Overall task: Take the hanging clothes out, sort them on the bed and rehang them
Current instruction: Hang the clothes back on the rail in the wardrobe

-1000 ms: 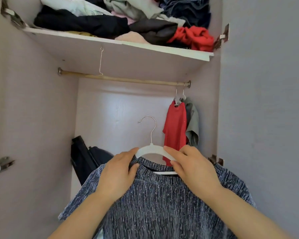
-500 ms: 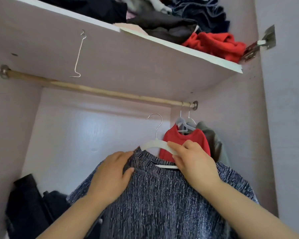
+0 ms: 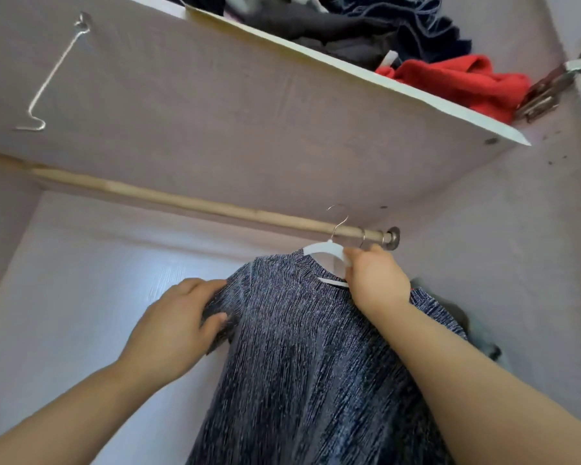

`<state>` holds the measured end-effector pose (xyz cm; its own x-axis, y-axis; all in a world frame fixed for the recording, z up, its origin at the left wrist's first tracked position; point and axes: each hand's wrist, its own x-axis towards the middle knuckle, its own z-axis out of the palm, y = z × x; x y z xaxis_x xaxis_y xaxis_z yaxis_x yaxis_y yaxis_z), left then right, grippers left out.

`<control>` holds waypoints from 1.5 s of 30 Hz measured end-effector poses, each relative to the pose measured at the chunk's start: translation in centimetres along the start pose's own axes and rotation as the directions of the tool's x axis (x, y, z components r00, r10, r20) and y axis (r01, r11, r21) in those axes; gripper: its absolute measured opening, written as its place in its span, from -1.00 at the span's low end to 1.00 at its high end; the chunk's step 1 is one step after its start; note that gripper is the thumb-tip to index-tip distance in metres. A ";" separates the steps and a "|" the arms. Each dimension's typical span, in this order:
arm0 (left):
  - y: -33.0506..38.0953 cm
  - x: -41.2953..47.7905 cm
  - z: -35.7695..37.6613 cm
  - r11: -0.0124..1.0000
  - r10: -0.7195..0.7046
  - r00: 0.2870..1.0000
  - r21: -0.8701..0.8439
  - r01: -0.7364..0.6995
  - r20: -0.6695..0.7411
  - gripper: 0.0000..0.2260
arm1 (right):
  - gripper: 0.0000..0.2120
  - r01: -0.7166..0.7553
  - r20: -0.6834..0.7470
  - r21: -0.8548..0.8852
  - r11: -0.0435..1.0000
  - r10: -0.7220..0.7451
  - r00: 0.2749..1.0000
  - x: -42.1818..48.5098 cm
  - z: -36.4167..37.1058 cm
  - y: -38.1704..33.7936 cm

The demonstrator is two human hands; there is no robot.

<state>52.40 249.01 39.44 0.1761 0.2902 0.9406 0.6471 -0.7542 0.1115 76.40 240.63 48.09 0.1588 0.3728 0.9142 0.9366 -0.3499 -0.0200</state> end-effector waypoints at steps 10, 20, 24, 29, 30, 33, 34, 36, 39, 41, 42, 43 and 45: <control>-1.4 -1.0 4.5 0.998 0.017 0.999 0.057 -0.020 0.050 -0.57 | -0.66 0.077 -0.003 -0.104 0.992 -0.078 0.997 -0.1 5.6 3.7; -1.7 -3.3 5.2 0.999 0.014 0.996 0.028 -0.016 0.091 -0.56 | -0.63 0.118 -0.046 -0.080 0.990 -0.122 0.991 -2.8 6.5 3.0; -2.5 -6.0 4.5 1.000 -0.020 0.989 0.019 0.017 0.143 -0.56 | -0.57 0.269 -0.094 -0.031 0.963 -0.271 0.958 -7.8 7.2 0.4; -4.0 -13.0 3.3 0.992 -0.129 0.950 0.028 0.126 0.285 -0.54 | -0.58 0.281 0.142 0.196 0.940 -0.311 0.940 -17.1 9.6 -4.9; -4.5 -15.1 2.9 0.986 -0.164 0.932 0.040 0.160 0.322 -0.53 | -0.59 0.280 0.191 0.242 0.929 -0.328 0.925 -19.6 9.9 -6.4; -6.3 -22.1 1.3 0.965 -0.263 0.870 0.130 0.229 0.418 -0.51 | -0.61 0.316 0.280 0.351 0.881 -0.421 0.863 -27.5 10.6 -10.9; -6.8 -24.7 0.6 0.952 -0.303 0.840 0.172 0.252 0.450 -0.50 | -0.61 0.317 0.321 0.393 0.863 -0.451 0.833 -30.2 10.7 -12.3; -7.7 -29.9 -0.9 0.919 -0.393 0.763 0.259 0.298 0.513 -0.50 | -0.60 0.283 0.406 0.474 0.834 -0.493 0.770 -35.2 10.5 -14.9; -8.9 -37.5 -3.9 0.838 -0.545 0.614 0.372 0.398 0.571 -0.50 | -0.57 0.235 0.465 0.595 0.768 -0.568 0.678 -41.7 10.4 -18.1; -9.2 -42.0 -6.4 0.765 -0.644 0.512 0.471 0.439 0.568 -0.49 | -0.58 0.209 0.505 0.657 0.725 -0.628 0.592 -45.3 10.2 -19.8; -9.0 -44.1 -7.7 0.724 -0.689 0.461 0.516 0.458 0.560 -0.49 | -0.58 0.196 0.506 0.694 0.693 -0.662 0.553 -46.9 10.2 -20.6; -8.7 -46.2 -9.1 0.682 -0.730 0.413 0.549 0.482 0.545 -0.49 | -0.58 0.181 0.499 0.728 0.661 -0.693 0.520 -48.6 10.1 -21.2; -7.5 -50.0 -11.9 0.591 -0.804 0.336 0.600 0.540 0.490 -0.52 | -0.58 0.176 0.485 0.779 0.601 -0.757 0.438 -51.6 9.8 -22.5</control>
<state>29.92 233.19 -4.62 -0.0979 0.9928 0.0693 0.9222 0.0644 0.3813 50.17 237.67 -2.63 -0.4880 0.8450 0.2188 0.8347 0.5251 -0.1662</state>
